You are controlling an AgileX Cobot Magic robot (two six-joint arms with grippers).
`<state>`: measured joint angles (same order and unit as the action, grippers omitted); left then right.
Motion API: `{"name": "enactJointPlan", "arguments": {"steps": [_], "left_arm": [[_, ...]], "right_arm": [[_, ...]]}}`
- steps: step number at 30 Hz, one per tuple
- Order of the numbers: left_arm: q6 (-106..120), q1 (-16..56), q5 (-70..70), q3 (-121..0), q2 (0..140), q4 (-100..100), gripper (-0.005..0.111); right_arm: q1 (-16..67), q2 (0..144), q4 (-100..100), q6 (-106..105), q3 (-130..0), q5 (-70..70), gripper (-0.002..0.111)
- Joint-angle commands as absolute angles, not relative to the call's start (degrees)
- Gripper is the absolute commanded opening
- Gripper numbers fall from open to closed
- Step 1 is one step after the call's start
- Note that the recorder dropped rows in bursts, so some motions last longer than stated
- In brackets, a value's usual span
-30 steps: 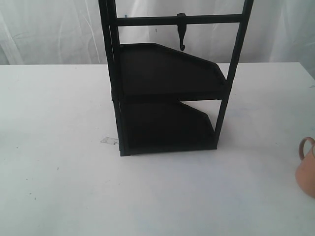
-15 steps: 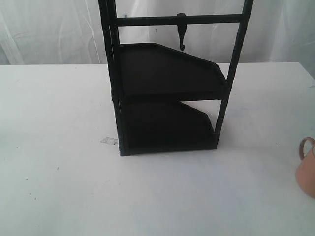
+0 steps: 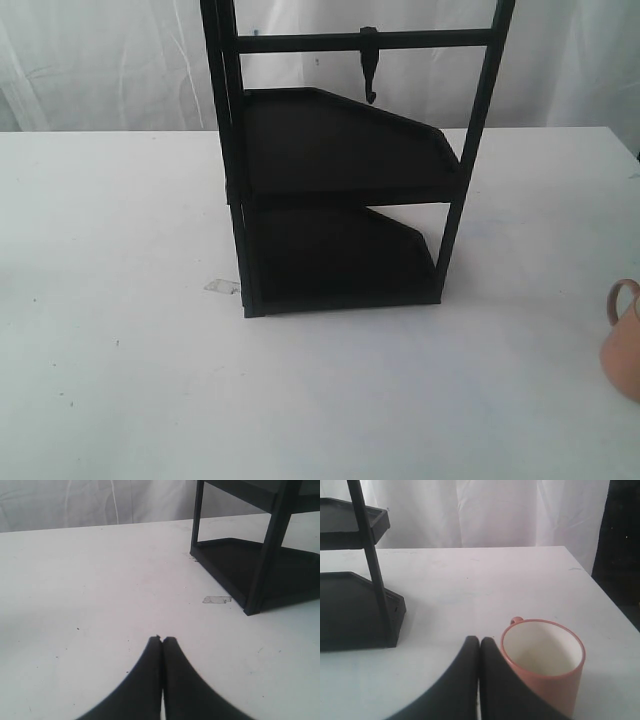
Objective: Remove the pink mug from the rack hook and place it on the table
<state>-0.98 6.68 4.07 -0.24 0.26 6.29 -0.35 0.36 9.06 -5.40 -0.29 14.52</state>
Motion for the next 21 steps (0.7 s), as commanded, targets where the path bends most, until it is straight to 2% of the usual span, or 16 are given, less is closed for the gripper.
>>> {"name": "enactJointPlan", "arguments": {"steps": [1,21], "left_arm": [[-1.32,7.16,4.33,0.00,0.00,6.39,0.000],[-1.32,7.16,4.33,0.00,0.00,6.39,0.000]], "right_arm": [[-0.58,0.00,9.20,-5.74,0.00,14.06,0.000],[-0.58,0.00,9.20,-5.34,0.00,14.06,0.000]]}}
